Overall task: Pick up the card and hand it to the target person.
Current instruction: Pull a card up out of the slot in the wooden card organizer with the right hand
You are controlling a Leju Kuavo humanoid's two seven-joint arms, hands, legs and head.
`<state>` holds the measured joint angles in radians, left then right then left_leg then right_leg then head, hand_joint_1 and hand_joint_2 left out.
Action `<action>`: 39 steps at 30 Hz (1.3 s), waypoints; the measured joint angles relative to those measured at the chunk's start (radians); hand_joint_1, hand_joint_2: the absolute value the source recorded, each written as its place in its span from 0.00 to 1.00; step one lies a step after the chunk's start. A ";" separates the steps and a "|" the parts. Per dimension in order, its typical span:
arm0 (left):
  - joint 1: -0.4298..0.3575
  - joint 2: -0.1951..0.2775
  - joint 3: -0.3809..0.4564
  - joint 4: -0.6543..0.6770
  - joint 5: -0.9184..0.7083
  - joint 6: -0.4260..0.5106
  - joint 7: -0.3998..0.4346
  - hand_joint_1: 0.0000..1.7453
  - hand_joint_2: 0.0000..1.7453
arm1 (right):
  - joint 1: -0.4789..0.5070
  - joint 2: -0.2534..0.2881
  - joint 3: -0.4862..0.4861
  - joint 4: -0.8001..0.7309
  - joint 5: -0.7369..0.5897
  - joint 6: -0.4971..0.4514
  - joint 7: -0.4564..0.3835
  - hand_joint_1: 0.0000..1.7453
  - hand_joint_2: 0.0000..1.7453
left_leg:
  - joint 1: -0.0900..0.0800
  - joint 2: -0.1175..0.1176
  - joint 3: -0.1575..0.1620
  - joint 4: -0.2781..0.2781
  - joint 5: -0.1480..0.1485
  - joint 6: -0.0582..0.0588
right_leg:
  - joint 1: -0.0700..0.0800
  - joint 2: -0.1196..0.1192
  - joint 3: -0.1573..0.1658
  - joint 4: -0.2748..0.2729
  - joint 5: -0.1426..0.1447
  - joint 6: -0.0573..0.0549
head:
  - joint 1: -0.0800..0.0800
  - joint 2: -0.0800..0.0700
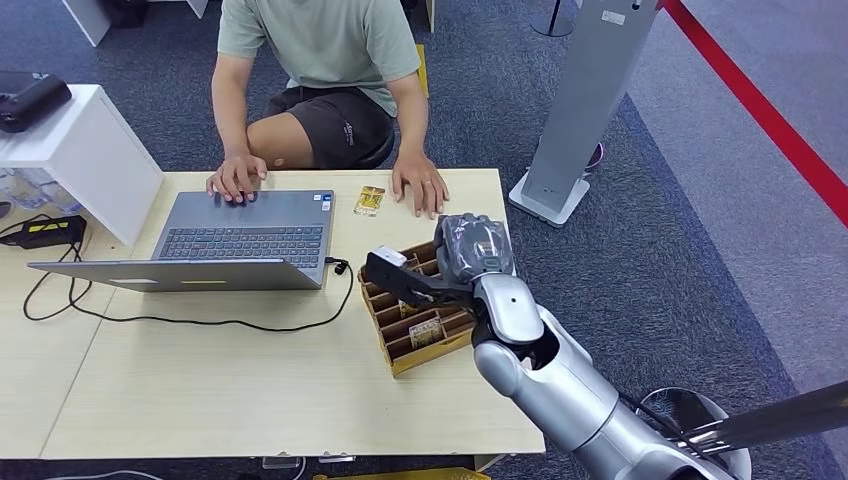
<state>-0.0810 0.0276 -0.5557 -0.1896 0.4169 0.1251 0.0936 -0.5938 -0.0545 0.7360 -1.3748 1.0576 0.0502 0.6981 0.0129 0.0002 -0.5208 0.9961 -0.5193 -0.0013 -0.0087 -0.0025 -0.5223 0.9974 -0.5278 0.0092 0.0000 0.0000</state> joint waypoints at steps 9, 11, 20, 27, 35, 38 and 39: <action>0.003 0.001 0.003 0.001 0.011 -0.001 0.003 0.00 0.00 | 0.029 -0.010 -0.020 -0.022 0.004 0.003 0.000 0.63 1.00 | 0.000 -0.001 0.000 0.001 -0.001 0.000 | 0.000 -0.001 0.001 0.001 -0.001 0.000 | 0.000 0.000; 0.003 0.002 0.002 0.001 0.014 -0.002 0.004 0.00 0.00 | 0.040 -0.012 -0.031 -0.026 0.006 0.001 0.000 0.57 1.00 | 0.000 -0.002 0.000 0.001 -0.001 0.000 | 0.000 -0.002 0.001 0.000 -0.001 0.000 | 0.000 0.000; 0.000 0.006 -0.022 0.000 0.014 -0.004 0.001 0.00 0.00 | 0.118 -0.035 -0.127 -0.090 0.038 0.011 0.000 0.42 1.00 | 0.001 -0.004 0.000 0.002 -0.001 0.000 | 0.001 -0.004 0.001 0.000 -0.002 0.000 | 0.000 0.000; -0.004 0.007 -0.037 -0.002 0.012 -0.008 0.008 0.00 0.00 | 0.169 -0.044 -0.179 -0.122 0.052 0.021 0.000 0.53 1.00 | 0.000 -0.005 -0.001 0.002 0.000 0.000 | 0.000 -0.005 0.001 0.000 -0.001 0.000 | 0.000 0.000; 0.001 0.007 -0.036 -0.001 0.021 -0.006 0.007 0.00 0.00 | 0.182 -0.048 -0.183 -0.116 0.048 0.020 0.000 0.57 1.00 | 0.000 -0.003 -0.001 0.002 -0.001 0.000 | 0.000 -0.003 0.000 0.001 -0.002 0.000 | 0.000 0.000; 0.001 0.006 -0.034 -0.001 0.025 -0.006 0.007 0.00 0.00 | 0.171 -0.047 -0.161 -0.086 0.033 0.013 0.000 0.51 1.00 | 0.000 -0.003 0.000 0.002 -0.001 0.000 | 0.000 -0.003 0.000 0.000 -0.001 0.000 | 0.000 0.000; 0.001 0.005 -0.034 -0.001 0.027 -0.005 0.007 0.00 0.00 | 0.165 -0.046 -0.151 -0.074 0.028 0.009 0.000 0.49 1.00 | 0.000 -0.003 0.000 0.001 -0.001 0.000 | 0.000 -0.002 0.000 0.000 -0.001 0.000 | 0.000 0.000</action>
<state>-0.0801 0.0327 -0.5893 -0.1907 0.4443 0.1196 0.1007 -0.4289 -0.1002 0.5853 -1.4487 1.0855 0.0588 0.6981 0.0134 -0.0025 -0.5210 0.9976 -0.5199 -0.0012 -0.0082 -0.0049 -0.5220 0.9976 -0.5289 0.0094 0.0000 0.0000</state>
